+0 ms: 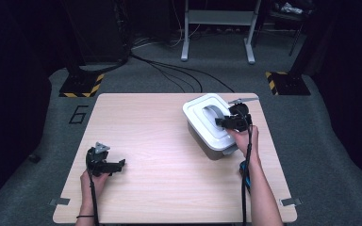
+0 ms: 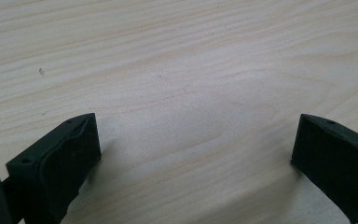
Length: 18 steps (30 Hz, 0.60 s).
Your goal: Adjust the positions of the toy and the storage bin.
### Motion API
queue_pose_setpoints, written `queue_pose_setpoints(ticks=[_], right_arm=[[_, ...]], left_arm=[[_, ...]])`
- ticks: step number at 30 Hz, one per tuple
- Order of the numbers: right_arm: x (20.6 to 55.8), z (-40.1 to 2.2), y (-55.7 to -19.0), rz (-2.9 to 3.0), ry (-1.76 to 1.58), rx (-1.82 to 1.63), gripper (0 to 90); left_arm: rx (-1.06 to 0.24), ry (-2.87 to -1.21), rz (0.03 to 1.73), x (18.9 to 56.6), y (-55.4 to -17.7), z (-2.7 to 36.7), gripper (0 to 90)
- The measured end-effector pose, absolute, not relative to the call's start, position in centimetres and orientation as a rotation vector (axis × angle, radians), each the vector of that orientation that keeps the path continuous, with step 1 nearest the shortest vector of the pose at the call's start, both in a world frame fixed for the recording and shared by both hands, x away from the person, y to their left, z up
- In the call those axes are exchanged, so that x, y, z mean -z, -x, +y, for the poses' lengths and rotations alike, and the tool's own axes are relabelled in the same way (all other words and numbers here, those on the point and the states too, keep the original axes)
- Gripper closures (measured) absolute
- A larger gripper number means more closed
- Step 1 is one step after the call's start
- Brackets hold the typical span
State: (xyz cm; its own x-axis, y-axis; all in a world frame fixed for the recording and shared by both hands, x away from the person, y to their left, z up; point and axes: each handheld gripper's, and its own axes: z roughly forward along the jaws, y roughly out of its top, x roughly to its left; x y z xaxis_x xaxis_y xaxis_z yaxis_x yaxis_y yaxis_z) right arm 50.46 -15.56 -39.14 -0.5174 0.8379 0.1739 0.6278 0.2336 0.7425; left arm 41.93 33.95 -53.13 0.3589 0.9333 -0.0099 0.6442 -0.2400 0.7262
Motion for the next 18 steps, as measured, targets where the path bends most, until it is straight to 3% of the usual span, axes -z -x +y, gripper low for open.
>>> queue_pose_setpoints(ticks=[18], right_arm=[[39.2,-14.5,-49.5,2.353,-1.328,-1.233,66.9]], left_arm=[[-0.575,-1.979,1.367,53.1,-41.9,33.9,1.0]])
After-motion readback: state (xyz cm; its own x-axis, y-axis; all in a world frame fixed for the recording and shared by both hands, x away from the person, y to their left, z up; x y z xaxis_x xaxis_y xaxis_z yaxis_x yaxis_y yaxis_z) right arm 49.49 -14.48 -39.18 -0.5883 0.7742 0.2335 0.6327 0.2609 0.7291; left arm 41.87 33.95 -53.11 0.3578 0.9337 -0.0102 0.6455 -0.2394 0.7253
